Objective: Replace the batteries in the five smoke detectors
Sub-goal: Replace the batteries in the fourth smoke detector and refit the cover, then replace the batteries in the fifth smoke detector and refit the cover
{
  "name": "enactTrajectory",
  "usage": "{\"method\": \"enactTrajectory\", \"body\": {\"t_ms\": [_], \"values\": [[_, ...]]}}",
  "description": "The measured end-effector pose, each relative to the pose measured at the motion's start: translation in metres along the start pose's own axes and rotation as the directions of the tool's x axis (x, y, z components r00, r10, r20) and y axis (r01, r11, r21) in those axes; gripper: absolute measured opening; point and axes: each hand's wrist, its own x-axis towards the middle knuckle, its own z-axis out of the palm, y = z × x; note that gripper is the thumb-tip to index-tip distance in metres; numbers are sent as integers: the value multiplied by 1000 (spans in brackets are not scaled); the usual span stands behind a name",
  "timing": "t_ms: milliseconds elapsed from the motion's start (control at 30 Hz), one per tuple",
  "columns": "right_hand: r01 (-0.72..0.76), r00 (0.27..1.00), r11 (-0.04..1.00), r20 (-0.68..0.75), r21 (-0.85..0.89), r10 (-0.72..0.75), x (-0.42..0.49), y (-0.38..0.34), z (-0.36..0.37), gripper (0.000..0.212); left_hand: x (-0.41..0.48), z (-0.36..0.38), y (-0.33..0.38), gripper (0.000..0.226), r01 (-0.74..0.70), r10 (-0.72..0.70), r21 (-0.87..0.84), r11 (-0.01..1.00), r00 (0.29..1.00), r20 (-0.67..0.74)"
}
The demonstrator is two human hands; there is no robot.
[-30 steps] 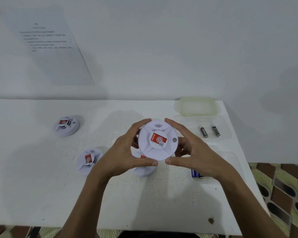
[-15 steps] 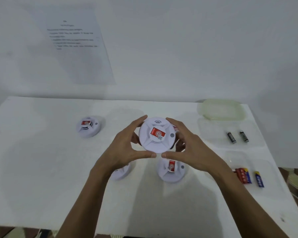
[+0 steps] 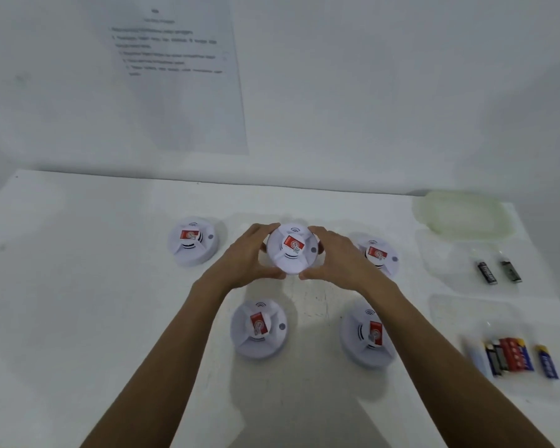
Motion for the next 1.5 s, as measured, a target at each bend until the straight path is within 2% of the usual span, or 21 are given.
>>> {"method": "enactTrajectory", "body": {"t_ms": [233, 467, 633, 700, 800, 867, 933, 1000, 1133, 1233, 1333, 1500], "values": [[-69, 995, 997, 67, -25, 70, 22, 1, 10, 91, 22, 10, -32, 93, 27, -29, 36, 999, 998, 55], [-154, 976, 986, 145, -61, 162, 26, -6, 8, 98, 23, 12, -36, 93, 12, -14, 71, 997, 1000, 23], [-179, 956, 973, 206, -148, 207, 22, -24, 1, 107, 12, 13, -33, 104, 26, -27, 130, 991, 1000, 5], [-163, 966, 963, 165, -216, 201, 18, -33, -1, 98, 4, 7, -31, 99, 47, -48, 108, 993, 999, 5], [-49, 999, 946, 6, -320, 54, 13, -53, -1, 72, -16, -12, -24, 82, 21, -12, 97, 995, 996, -91], [62, 996, 960, -52, -272, -79, 15, -72, 5, 60, -31, -26, -21, 71, -8, 24, 79, 997, 979, -200], [165, 985, 975, -24, -150, -170, 24, -89, 14, 54, -43, -39, -26, 65, -16, 38, 72, 997, 947, -319], [208, 978, 978, 42, -35, -206, 37, -103, 27, 51, -50, -48, -40, 66, 1, 47, 120, 993, 917, -396], [169, 978, 984, 116, 61, -175, 66, -121, 54, 49, -53, -62, -80, 100, 218, -115, 226, 949, 911, -395], [118, 984, 990, 124, 78, -127, 81, -125, 70, 44, -49, -69, -101, 116, 349, -261, 214, 912, 899, -352], [95, 989, 989, 105, 114, -107, 85, -127, 78, 31, -44, -68, -109, 110, 331, -270, 168, 929, 913, -307], [60, 995, 982, 70, 181, -74, 77, -133, 79, 30, -46, -63, -107, 99, 285, -198, 190, 940, 904, -378]]}}
